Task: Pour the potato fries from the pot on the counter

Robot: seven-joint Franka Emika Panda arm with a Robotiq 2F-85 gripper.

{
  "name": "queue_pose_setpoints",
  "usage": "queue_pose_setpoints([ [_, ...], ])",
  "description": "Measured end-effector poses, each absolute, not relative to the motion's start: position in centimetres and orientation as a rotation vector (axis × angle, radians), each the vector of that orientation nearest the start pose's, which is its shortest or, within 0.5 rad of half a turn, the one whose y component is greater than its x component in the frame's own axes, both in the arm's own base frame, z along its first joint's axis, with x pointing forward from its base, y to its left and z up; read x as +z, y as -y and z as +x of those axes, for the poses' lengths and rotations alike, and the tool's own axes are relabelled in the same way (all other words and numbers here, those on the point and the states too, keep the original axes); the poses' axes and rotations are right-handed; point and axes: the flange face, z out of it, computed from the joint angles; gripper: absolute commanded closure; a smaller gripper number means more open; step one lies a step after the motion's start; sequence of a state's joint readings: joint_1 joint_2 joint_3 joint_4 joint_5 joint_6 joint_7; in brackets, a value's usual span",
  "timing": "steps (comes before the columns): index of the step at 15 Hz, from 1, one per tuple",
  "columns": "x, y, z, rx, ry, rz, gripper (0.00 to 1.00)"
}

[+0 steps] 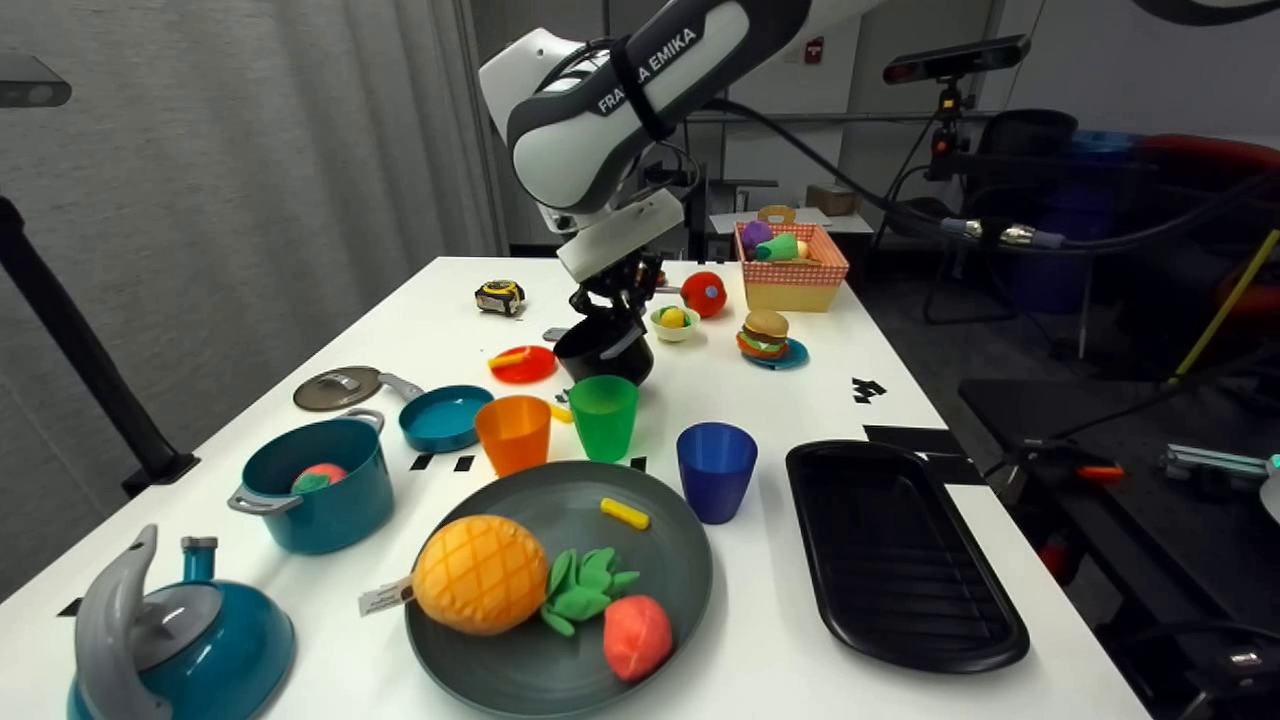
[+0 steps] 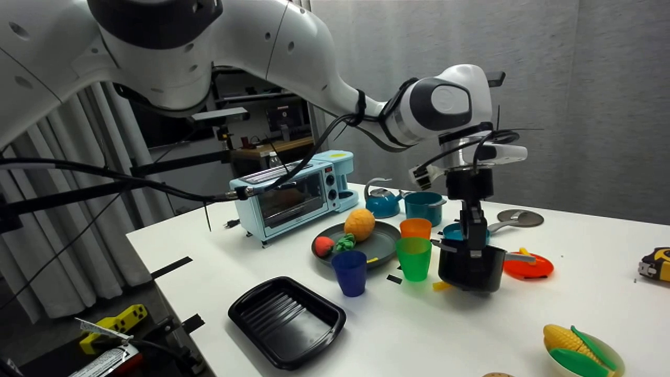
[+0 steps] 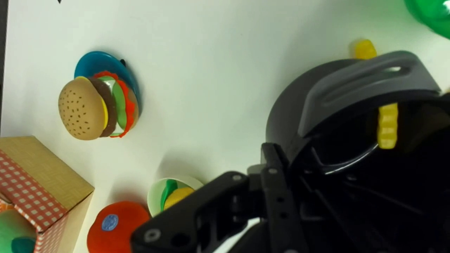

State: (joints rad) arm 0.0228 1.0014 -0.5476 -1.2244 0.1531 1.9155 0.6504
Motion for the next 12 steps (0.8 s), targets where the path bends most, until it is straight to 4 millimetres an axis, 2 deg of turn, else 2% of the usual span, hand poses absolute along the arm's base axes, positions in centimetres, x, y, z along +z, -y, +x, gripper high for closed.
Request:
queue_pose_setpoints([
  [5, 20.3, 29.1, 67.9, 0.193, -1.761, -2.971, 0.99],
  [7, 20.3, 29.2, 67.9, 0.175, -1.751, -2.966, 0.99],
  [12, 19.2, 28.1, 67.9, 0.156, -1.711, -2.992, 0.99],
])
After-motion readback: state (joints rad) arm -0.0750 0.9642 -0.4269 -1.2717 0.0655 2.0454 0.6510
